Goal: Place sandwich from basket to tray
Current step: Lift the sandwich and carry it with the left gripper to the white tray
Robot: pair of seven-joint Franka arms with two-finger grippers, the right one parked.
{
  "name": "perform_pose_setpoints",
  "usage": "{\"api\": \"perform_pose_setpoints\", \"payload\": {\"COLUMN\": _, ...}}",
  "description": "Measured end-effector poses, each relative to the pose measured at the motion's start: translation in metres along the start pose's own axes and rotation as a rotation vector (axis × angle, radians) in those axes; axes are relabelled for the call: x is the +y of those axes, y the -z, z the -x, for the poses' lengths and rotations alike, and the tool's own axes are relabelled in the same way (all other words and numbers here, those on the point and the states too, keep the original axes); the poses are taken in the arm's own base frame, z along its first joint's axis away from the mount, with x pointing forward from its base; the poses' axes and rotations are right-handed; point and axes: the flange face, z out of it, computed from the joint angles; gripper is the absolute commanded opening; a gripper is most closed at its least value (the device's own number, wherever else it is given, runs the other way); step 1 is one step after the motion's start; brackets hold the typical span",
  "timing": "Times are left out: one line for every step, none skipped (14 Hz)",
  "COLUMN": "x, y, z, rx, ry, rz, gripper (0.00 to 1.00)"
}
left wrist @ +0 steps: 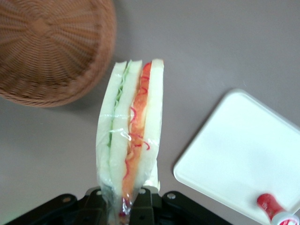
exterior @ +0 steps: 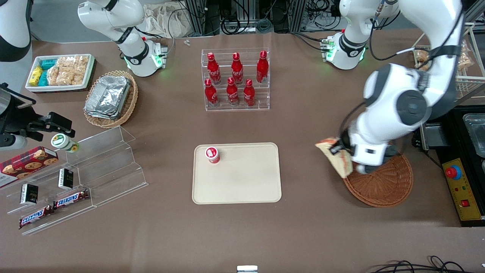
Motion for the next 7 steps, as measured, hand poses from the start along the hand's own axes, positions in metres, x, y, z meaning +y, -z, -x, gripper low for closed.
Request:
{"api": "perform_pose_setpoints", "payload": {"x": 0.024, "y": -0.013, "z": 0.023, "rx": 0.007, "ry": -0.063, "rz": -0.017, "gripper": 0.00}}
{"api": "perform_pose_setpoints", "payload": {"x": 0.050, "y": -0.029, "z": 0.047, "rx": 0.009, "ry": -0.115, "rz": -0.032, "gripper": 0.03}}
{"api": "perform_pose_setpoints", "payload": {"x": 0.074, "y": -0.048, "z": 0.070, "rx": 0.012, "ry": -0.151, "rz": -0.046, "gripper": 0.08}}
{"api": "perform_pose_setpoints", "payload": {"x": 0.092, "y": -0.065, "z": 0.085, "rx": 0.024, "ry": -0.183, "rz": -0.051, "gripper": 0.10}}
{"api": "perform_pose_setpoints", "payload": {"x": 0.105, "y": -0.081, "z": 0.092, "rx": 0.040, "ry": -0.215, "rz": -0.052, "gripper": 0.11}}
{"api": "perform_pose_setpoints", "payload": {"x": 0.113, "y": -0.094, "z": 0.091, "rx": 0.053, "ry": -0.242, "rz": -0.052, "gripper": 0.15}}
{"api": "perform_pose_setpoints", "payload": {"x": 0.118, "y": -0.105, "z": 0.086, "rx": 0.057, "ry": -0.277, "rz": -0.042, "gripper": 0.17}}
